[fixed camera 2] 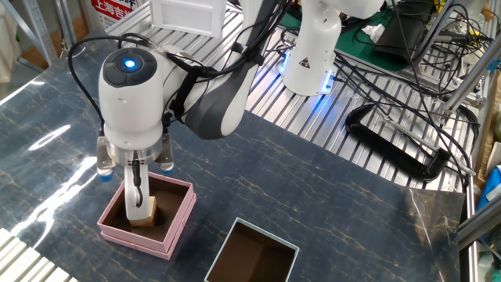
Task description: Move an object from one box to another
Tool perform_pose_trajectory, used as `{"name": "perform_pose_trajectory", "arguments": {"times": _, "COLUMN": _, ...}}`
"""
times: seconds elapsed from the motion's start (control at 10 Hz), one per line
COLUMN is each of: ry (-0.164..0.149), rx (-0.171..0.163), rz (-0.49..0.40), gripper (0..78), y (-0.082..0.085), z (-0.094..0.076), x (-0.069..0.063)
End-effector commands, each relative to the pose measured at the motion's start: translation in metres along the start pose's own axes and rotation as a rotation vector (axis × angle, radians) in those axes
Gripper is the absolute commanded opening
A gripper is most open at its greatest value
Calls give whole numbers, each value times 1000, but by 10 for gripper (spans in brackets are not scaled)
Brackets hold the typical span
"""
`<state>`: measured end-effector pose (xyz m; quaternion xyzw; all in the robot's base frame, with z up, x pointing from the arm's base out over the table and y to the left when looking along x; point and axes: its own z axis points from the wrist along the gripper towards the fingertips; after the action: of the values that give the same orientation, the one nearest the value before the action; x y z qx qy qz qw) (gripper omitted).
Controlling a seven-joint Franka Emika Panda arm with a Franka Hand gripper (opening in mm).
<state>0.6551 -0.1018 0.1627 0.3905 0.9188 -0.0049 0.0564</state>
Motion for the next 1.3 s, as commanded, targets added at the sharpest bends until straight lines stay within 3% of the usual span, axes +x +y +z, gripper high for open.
{"name": "perform_pose_trajectory", "arguments": {"times": 0.1, "ry": -10, "rx": -16, "rz": -26, "gripper": 775, "y": -1, "z": 29, "x": -3}}
{"name": "perform_pose_trajectory", "arguments": {"times": 1.3, "ry": -5, "rx": -22, "rz": -5, "gripper": 775, "y": -5, "z": 45, "x": -2}}
